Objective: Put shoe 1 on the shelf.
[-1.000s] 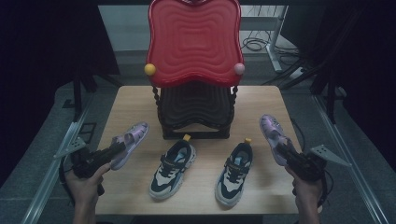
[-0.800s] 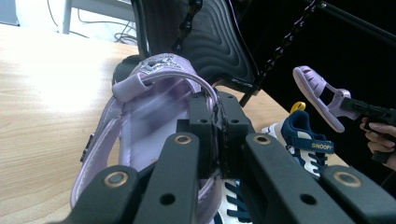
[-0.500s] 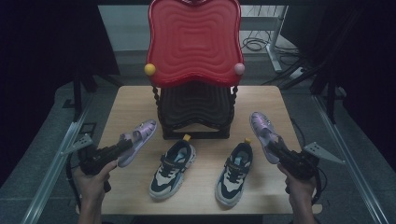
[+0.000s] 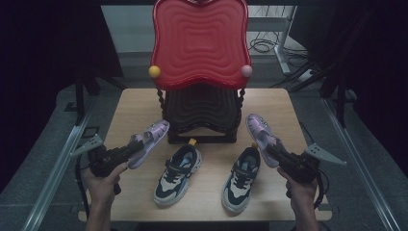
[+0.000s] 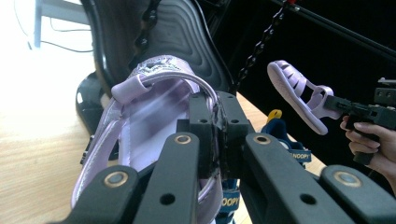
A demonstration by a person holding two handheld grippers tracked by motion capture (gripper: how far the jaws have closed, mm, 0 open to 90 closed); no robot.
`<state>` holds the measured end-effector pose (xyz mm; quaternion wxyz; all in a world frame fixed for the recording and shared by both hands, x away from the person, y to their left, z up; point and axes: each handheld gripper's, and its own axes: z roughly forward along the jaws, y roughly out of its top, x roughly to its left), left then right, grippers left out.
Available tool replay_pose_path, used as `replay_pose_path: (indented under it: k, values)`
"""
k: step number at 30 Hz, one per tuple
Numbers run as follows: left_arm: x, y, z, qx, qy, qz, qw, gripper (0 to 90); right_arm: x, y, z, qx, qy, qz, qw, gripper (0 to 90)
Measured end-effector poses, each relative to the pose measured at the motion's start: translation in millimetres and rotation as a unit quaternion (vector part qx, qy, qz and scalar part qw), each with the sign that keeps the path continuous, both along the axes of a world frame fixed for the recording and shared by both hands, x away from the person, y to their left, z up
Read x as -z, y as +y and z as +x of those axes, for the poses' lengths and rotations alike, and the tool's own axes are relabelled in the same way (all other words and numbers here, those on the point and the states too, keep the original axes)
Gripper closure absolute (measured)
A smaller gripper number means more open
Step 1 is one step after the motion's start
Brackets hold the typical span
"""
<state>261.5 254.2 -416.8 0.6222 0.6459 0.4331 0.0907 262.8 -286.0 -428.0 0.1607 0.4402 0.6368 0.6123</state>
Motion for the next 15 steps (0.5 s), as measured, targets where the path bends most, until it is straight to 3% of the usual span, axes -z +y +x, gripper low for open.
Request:
replay_pose_path:
  k: [15]
  values:
    - [-6.3, -10.3, 2.6, 0.007, -0.008, 0.005, 0.9999, 86.9, -11.0, 34.9, 9.7, -0.046, -0.006, -0.003, 0.9989, 85.8]
